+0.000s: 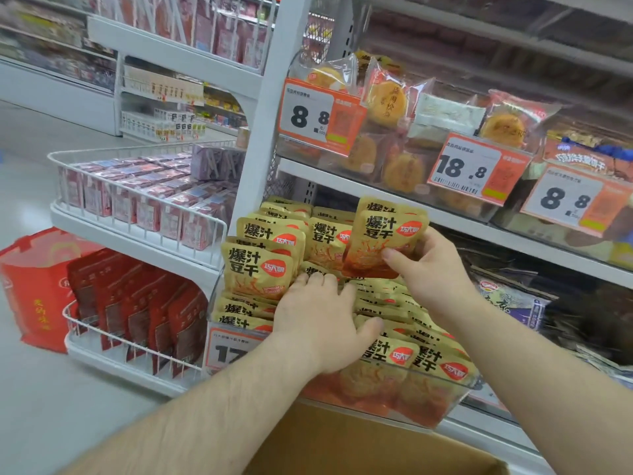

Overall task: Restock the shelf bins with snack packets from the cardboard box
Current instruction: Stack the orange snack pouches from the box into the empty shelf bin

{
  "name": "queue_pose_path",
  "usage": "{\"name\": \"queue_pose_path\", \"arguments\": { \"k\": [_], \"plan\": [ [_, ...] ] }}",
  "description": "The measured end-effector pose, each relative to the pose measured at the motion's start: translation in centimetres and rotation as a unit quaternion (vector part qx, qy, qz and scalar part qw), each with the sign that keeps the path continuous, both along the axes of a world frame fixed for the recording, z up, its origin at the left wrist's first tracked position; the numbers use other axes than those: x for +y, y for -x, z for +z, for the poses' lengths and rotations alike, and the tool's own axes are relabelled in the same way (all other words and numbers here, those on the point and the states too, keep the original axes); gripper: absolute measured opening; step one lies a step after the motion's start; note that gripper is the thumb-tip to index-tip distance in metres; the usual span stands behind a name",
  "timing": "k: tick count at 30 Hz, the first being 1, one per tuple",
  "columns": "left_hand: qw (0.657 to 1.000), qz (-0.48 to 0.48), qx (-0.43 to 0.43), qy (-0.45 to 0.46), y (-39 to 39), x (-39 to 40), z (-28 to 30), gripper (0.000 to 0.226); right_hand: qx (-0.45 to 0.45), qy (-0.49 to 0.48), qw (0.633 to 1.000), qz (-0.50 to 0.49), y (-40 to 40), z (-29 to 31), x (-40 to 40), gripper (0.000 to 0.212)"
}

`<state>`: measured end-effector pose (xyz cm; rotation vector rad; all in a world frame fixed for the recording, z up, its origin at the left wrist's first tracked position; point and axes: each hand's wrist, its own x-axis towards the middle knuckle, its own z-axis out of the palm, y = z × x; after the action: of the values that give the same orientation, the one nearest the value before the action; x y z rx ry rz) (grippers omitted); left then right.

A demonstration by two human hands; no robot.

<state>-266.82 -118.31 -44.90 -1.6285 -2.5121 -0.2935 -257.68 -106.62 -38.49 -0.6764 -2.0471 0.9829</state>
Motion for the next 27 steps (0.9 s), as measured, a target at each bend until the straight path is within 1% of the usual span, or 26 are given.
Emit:
{"name": "queue_pose_path", "arguments": {
  "k": [4, 8, 14, 17, 22, 27],
  "plan": [
    [0.999, 0.000, 0.025, -0.047, -0.1, -0.1, -0.7, 0.074, -0.036, -0.017, 0.999, 0.000, 1.1, -0.7, 0.3, 0.025],
    [0.995, -0.010, 0.043, -0.086, 0.2, 0.0, -1.1, 0.085, -0.061, -0.025, 0.998, -0.002, 1.6, -1.2, 0.4, 0.023],
    [0.995, -0.009, 0.036, -0.090, 0.1, 0.0, -1.1, 0.069, -0.088, -0.042, 0.995, 0.007, 3.1, -1.4, 0.4, 0.022],
    [0.995, -0.004, 0.039, -0.093, 0.1, 0.0, -1.1, 0.068, -0.097, -0.039, 0.995, 0.004, 4.1, -1.6, 0.3, 0.021],
    [0.995, -0.001, 0.035, -0.093, 0.0, -0.1, -1.0, 0.067, -0.092, -0.009, 0.996, 0.003, 5.6, -1.7, -0.2, 0.021],
    [0.996, -0.002, 0.025, -0.091, -0.1, 0.0, -0.9, 0.069, -0.126, 0.008, 0.992, -0.007, 6.2, -2.6, -0.3, 0.022]
  ]
}}
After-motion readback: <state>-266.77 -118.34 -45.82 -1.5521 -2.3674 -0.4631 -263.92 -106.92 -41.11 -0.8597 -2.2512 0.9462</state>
